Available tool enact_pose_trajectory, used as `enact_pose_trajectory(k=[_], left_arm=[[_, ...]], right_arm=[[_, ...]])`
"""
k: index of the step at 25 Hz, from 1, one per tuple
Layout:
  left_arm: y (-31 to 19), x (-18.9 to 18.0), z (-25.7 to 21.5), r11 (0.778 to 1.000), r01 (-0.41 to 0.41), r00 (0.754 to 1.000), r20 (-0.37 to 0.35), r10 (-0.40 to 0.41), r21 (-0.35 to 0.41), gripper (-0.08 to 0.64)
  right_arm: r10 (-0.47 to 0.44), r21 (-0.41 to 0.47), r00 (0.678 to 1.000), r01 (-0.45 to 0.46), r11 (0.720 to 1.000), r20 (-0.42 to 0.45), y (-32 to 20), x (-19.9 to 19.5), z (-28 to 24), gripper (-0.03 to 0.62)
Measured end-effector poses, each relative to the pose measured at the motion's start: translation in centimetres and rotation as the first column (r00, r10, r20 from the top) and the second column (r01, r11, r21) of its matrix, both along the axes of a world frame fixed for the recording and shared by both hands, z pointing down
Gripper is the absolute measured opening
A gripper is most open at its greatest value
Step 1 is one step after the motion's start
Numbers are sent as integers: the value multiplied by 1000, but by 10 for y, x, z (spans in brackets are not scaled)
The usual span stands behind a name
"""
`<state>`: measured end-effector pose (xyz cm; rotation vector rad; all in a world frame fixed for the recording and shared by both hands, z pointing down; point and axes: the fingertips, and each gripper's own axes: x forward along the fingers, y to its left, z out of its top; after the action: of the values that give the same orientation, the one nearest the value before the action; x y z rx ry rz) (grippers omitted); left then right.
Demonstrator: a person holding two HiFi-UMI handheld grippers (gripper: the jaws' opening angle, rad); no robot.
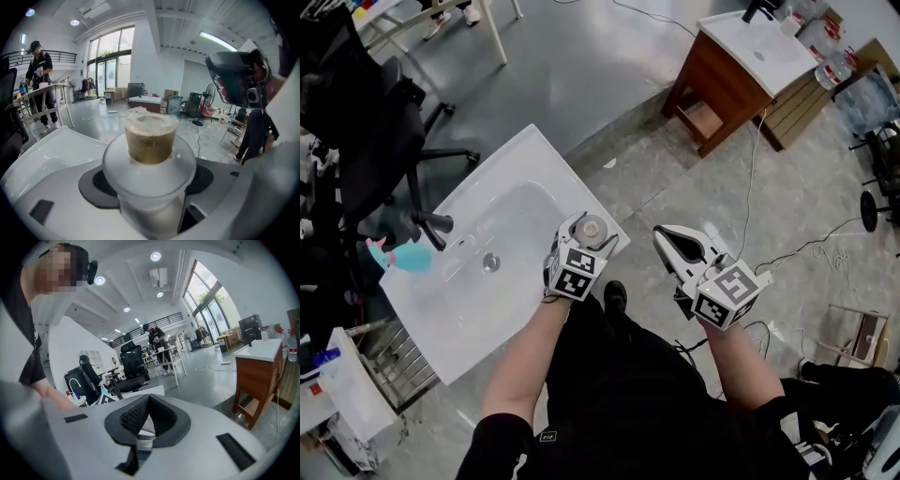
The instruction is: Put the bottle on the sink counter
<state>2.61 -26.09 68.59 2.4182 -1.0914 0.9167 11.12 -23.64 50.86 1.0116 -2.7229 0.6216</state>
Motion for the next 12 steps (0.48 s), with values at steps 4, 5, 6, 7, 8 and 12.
enact_pose_trajectory(k=[4,5,6,7,8,12], left_arm=[[2,3,2,999,0,1000,10,1,-36,337],[1,3,3,999,2,1000,11,-1,-41,337],[1,3,4,999,3,1000,14,-2,-46,337],[1,3,4,999,4,1000,19,-3,-50,337],[2,2,2,999,4,1000,24,-2,-51,337],[4,-1,-9,1000,1,999,49,0,-30,337]], right_arm=[[10,8,1000,-10,1000,1,2,5,-4,14],[12,9,1000,-12,1000,2,3,5,-4,14],[13,11,1000,-13,1000,3,3,6,-5,14],[12,13,1000,-12,1000,5,4,6,-6,14],[10,15,1000,-11,1000,7,5,6,-7,14],[4,24,1000,-5,1000,22,9,6,-13,14]])
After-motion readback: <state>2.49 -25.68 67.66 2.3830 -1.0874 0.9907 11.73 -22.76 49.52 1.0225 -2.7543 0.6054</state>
